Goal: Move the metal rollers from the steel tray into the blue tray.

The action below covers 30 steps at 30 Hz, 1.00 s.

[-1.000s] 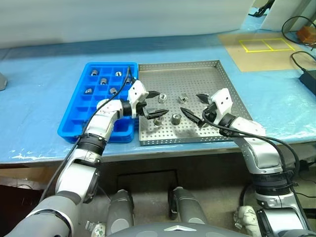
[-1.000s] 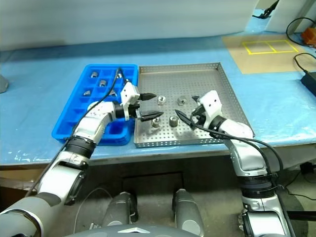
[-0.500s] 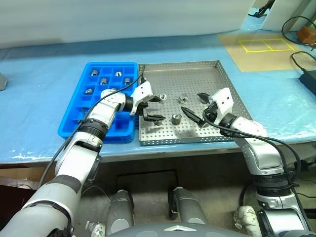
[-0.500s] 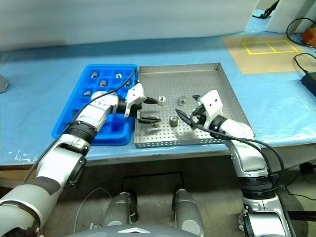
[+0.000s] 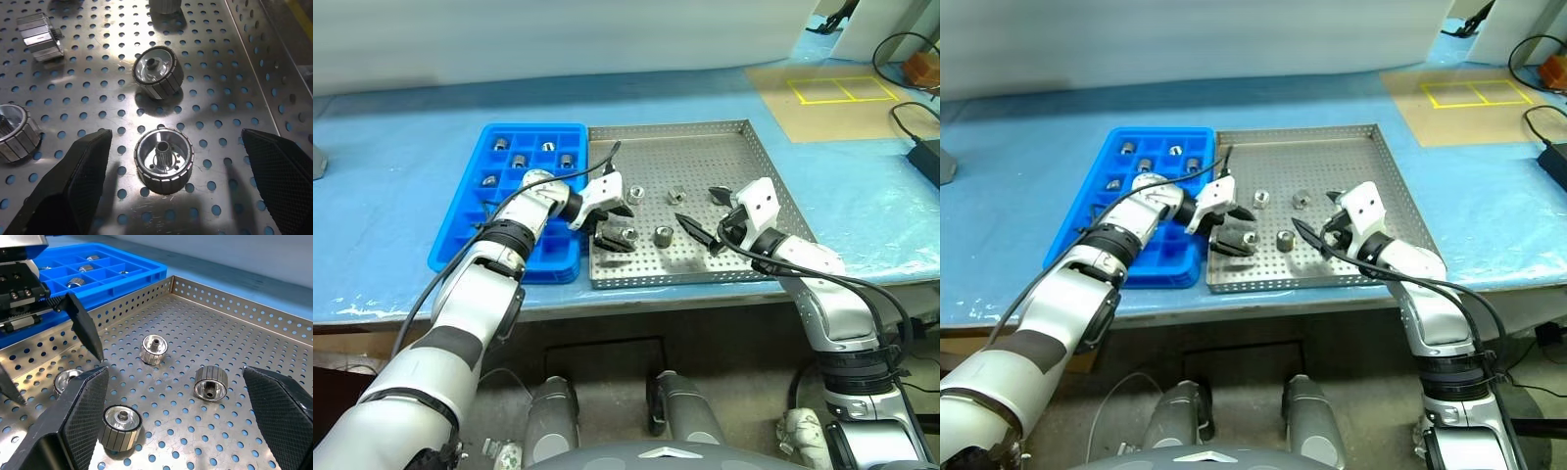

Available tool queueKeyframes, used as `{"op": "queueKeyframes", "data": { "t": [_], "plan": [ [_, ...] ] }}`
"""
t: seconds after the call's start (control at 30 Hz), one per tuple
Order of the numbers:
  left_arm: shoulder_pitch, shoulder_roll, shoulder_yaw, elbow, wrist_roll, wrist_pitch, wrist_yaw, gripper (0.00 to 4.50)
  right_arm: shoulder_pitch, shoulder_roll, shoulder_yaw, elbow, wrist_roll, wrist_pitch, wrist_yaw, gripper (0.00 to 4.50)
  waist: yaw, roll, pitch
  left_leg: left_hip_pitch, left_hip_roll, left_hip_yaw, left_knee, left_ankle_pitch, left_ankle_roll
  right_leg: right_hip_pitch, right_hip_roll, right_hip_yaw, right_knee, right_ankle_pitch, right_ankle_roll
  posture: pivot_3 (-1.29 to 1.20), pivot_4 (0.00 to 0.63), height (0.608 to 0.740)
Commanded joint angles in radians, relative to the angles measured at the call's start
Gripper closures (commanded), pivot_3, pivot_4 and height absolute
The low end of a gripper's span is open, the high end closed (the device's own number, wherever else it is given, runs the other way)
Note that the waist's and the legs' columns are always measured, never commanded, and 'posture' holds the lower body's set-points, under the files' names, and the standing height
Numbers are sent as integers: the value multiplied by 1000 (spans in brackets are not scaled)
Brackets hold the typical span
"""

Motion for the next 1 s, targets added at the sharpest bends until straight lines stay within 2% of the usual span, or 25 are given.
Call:
{"op": "queueKeyframes", "data": {
  "t": [0.03, 0.27, 0.47, 0.57, 0.77, 1.0],
  "plan": [
    [-54, 8, -23, 20, 39, -33, -43, 5, -3, -1, -26, -57, 12, -12, -11, 0, 0, 0, 0, 0, 0, 0, 0, 0, 0, 0, 0, 0, 0, 0, 0, -467, 150, 740],
    [-77, 6, -71, 89, 137, -91, -20, 5, 1, 7, -25, -72, 14, -15, -25, 0, -1, 0, 0, 0, 0, 0, 0, 0, 0, 0, 0, 0, 0, 0, 0, -485, 150, 740],
    [-80, -46, -78, 112, 175, -83, 47, 5, 16, 11, -34, -100, 20, -7, -39, 0, -2, 0, 0, 2, 0, 0, 0, 0, 0, 3, 0, 0, 0, 0, 0, -504, 150, 740],
    [-84, -64, -76, 124, 185, -68, 67, 569, 25, 13, -34, -112, 25, -1, -44, 0, -2, 0, 0, 2, 0, 0, 1, 0, 0, 3, -1, 0, 0, 0, 0, -510, 150, 740],
    [-90, -66, -70, 135, 189, -56, 73, 2697, 41, 9, -28, -125, 40, 11, -37, 0, -2, 0, 0, 2, 0, 0, 0, 0, 1, 3, 0, 0, -1, 0, 0, -505, 150, 740],
    [-117, -52, 13, 124, 129, 2, 144, 2778, 49, 32, 16, -124, 101, 58, 20, 0, -2, 0, 0, 2, 0, 0, 0, 0, 1, 3, 0, 0, -1, 0, 0, -466, 150, 740]
  ]
}}
